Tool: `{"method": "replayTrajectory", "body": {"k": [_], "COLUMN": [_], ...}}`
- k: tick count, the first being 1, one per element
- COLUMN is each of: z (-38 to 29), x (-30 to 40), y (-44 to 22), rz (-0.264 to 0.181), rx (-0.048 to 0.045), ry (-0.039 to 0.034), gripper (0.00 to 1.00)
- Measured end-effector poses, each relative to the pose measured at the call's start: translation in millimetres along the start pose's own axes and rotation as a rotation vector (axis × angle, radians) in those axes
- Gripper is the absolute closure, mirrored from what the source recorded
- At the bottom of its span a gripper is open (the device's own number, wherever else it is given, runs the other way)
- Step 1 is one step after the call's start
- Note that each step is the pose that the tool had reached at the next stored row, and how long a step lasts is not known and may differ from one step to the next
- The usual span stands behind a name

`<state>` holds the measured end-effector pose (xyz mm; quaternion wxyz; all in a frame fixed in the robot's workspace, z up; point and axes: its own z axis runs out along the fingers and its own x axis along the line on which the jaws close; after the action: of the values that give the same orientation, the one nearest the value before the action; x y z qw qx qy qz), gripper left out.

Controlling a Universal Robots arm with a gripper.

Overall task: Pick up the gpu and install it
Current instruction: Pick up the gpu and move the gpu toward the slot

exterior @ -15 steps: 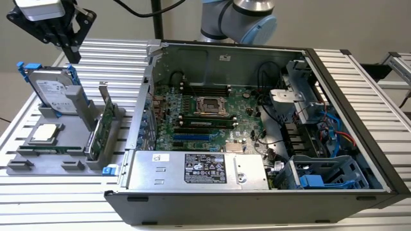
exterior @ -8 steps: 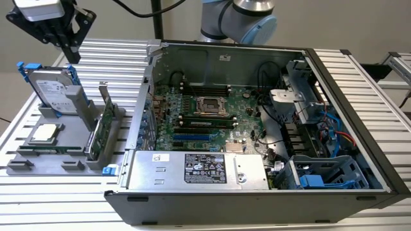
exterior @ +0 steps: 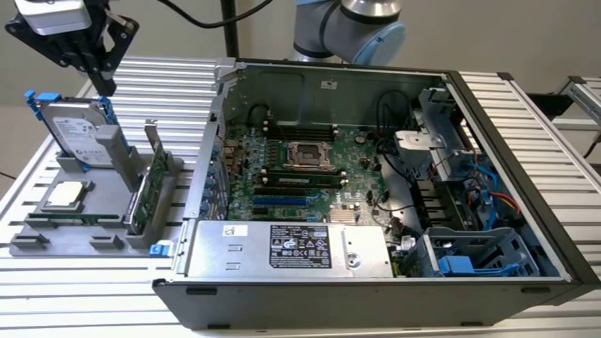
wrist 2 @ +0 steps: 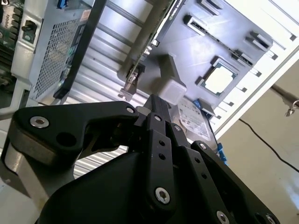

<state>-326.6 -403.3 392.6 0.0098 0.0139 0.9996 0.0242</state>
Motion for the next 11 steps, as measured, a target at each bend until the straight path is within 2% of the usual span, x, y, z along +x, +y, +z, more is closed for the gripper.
{"method": "replayTrajectory", "body": {"k": [11], "z": [-0.4], "x": [-0.2], "y": [-9.4], "rz": [0.0], "rx": [-0.0001], "ry": [0.0], "gripper": [1.0]}}
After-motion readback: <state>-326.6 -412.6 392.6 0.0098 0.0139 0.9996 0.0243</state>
